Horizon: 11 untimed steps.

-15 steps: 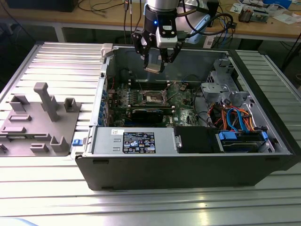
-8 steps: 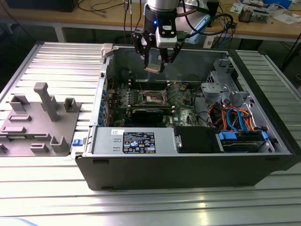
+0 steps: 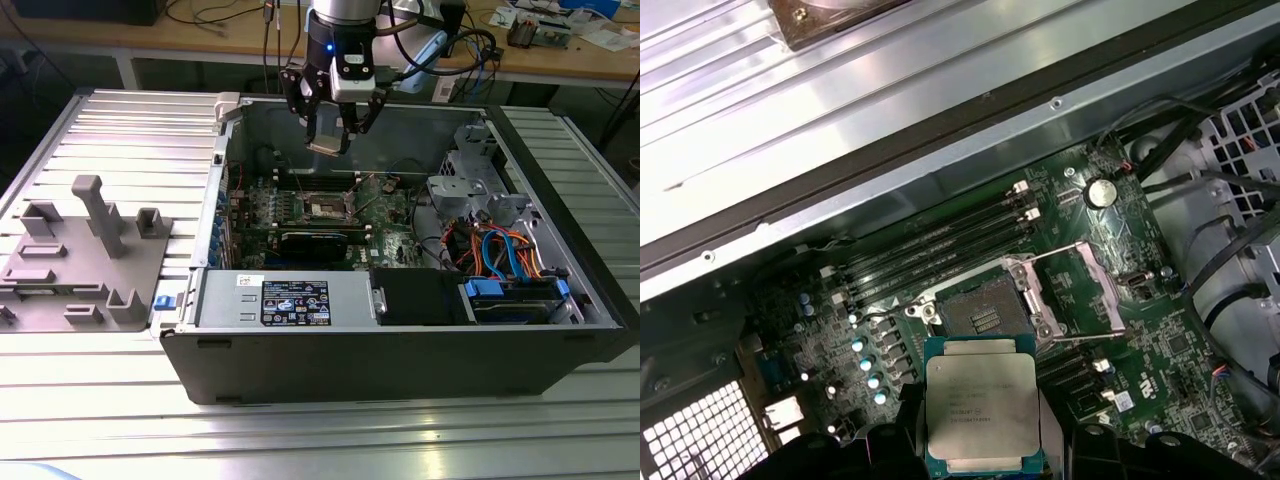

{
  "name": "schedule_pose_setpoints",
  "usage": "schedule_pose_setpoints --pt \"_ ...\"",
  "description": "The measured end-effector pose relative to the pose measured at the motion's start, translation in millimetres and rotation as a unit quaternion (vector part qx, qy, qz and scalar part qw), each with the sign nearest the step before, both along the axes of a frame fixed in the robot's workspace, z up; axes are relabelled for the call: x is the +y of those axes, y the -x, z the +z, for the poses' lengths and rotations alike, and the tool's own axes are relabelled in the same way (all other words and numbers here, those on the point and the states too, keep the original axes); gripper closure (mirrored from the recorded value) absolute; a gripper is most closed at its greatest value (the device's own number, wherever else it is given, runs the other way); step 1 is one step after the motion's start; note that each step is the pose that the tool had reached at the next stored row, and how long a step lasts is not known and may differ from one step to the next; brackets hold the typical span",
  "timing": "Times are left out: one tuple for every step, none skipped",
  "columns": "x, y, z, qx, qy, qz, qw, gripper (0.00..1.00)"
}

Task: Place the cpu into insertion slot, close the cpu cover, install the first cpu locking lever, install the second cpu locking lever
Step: 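Place the cpu into insertion slot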

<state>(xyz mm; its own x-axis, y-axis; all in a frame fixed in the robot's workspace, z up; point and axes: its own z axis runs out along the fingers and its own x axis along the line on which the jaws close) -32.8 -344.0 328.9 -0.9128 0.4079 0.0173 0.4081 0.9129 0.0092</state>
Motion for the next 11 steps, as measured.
schedule_pose_setpoints --pt "0.0 0.0 0.0 0.0 0.0 -0.001 1.0 0.46" --pt "0.0 0.0 0.0 0.0 0.0 -0.001 1.0 0.46" --pt "0.0 0.0 0.0 0.0 0.0 -0.002 1.0 0.46" --pt "0.0 0.0 0.0 0.0 0.0 -0.003 1.0 0.46" --pt "0.0 0.0 0.0 0.0 0.0 -0.003 1.0 0.46" --pt "0.0 0.0 0.0 0.0 0.0 -0.004 1.0 0.46" --pt "0.0 0.0 0.0 0.0 0.0 -0.006 1.0 0.46" --pt "0.0 0.0 0.0 0.0 0.0 -0.006 1.0 0.46" --pt "0.0 0.0 0.0 0.0 0.0 -0.007 1.0 0.46" --pt "0.0 0.0 0.0 0.0 0.0 -0.007 1.0 0.46" --pt "0.0 0.0 0.0 0.0 0.0 -0.008 1.0 0.46"
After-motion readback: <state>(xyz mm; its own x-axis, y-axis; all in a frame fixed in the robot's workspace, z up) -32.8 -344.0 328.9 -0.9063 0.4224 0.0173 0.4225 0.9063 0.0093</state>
